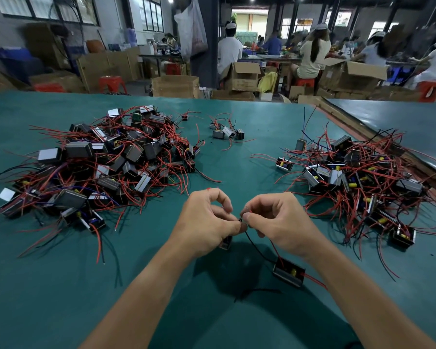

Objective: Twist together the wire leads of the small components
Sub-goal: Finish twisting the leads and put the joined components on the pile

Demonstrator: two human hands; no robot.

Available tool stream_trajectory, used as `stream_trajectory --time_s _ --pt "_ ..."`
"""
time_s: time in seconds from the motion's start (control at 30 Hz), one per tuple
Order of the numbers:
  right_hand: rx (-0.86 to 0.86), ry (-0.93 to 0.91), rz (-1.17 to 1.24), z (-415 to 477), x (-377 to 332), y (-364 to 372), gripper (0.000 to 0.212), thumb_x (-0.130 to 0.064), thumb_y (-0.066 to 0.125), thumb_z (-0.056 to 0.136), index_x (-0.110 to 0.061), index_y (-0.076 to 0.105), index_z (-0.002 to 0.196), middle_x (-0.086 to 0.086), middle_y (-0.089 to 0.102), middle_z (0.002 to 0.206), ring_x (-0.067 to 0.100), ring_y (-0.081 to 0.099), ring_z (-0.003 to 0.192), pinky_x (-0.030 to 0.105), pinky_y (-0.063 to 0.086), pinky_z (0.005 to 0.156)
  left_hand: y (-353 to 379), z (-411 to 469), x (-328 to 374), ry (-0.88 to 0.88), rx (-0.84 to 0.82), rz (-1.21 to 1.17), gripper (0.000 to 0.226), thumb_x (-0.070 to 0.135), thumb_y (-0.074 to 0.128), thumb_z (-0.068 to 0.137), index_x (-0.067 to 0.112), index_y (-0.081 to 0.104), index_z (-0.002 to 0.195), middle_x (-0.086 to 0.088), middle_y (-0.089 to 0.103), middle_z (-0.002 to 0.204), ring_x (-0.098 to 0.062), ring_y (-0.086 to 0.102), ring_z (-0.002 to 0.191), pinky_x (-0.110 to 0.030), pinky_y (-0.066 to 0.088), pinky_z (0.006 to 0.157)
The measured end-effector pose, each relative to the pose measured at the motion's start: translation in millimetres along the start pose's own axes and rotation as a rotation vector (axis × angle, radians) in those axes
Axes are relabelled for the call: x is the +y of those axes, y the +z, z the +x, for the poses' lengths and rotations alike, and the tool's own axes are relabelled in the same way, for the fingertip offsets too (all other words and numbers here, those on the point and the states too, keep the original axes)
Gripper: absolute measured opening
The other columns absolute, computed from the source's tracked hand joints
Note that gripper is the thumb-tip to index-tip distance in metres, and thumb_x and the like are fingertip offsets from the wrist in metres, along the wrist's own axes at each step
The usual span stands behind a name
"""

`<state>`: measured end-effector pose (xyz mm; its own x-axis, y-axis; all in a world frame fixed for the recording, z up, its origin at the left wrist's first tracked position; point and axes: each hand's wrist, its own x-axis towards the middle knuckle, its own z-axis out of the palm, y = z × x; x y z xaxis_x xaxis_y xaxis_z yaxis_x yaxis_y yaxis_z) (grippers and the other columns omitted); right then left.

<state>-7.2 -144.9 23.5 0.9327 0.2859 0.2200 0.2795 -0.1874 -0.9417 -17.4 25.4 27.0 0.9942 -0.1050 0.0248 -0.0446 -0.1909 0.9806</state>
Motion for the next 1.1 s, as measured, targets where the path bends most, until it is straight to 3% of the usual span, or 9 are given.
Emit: stream_trajectory --time_s 0.3,0.43,0.6,0.8,1.0,1.1 --pt "-0.007 0.05 0.01 0.2 -4.1 -1.9 0.024 0.007 0.066 0.084 -0.011 0.066 0.068 0.003 0.063 0.06 0.008 0.046 0.047 0.021 0.041 0.045 1.0 0.0 -2.0 0.021 0.002 0.052 0.037 0.005 0.086 0.067 0.016 0.052 0.074 -0.007 0.073 0.066 -0.01 0.054 0.045 -0.026 0.047 0.047" --pt "-0.006 0.037 0.012 0.0 -4.5 -3.1 0.023 0.008 0.066 0.084 -0.009 0.065 0.069 0.002 0.061 0.059 0.007 0.045 0.045 0.019 0.04 0.044 2.4 -0.6 -1.4 0.016 -0.017 0.013 0.025 0.003 0.083 0.071 0.014 0.061 0.074 -0.003 0.069 0.061 -0.013 0.052 0.048 -0.028 0.05 0.045" --pt "-0.005 0.021 0.005 -0.2 -6.3 -4.9 0.023 0.009 0.066 0.084 -0.01 0.065 0.069 -0.006 0.059 0.054 0.005 0.047 0.043 0.016 0.04 0.044 1.6 -1.3 1.0 0.049 -0.041 -0.002 0.011 0.001 0.076 0.078 0.007 0.07 0.071 -0.025 0.066 0.068 -0.021 0.05 0.054 -0.026 0.049 0.044" --pt "-0.028 0.049 0.016 -0.6 -7.5 -6.1 0.021 0.007 0.066 0.085 -0.008 0.063 0.07 -0.007 0.058 0.053 0.004 0.045 0.043 0.015 0.038 0.044 4.4 -0.7 0.8 0.06 -0.024 0.013 0.015 -0.002 0.074 0.078 0.008 0.071 0.067 -0.029 0.067 0.071 -0.019 0.049 0.054 -0.023 0.043 0.046" --pt "-0.044 0.072 -0.013 -0.6 -8.2 -6.8 0.019 0.008 0.066 0.085 -0.005 0.062 0.072 -0.008 0.057 0.049 0.003 0.046 0.041 0.012 0.036 0.041 5.6 -0.5 0.1 0.066 -0.014 0.03 0.024 -0.001 0.074 0.076 0.016 0.071 0.06 -0.007 0.063 0.055 -0.017 0.048 0.05 -0.023 0.042 0.047" --pt "-0.049 0.072 -0.018 -0.7 -9.0 -7.5 0.015 0.008 0.066 0.085 -0.001 0.061 0.075 -0.009 0.054 0.047 0.002 0.045 0.04 0.011 0.035 0.04 5.2 -1.3 1.0 0.069 -0.021 0.032 0.023 -0.002 0.074 0.076 0.015 0.071 0.06 -0.008 0.064 0.058 -0.017 0.05 0.053 -0.027 0.043 0.052"
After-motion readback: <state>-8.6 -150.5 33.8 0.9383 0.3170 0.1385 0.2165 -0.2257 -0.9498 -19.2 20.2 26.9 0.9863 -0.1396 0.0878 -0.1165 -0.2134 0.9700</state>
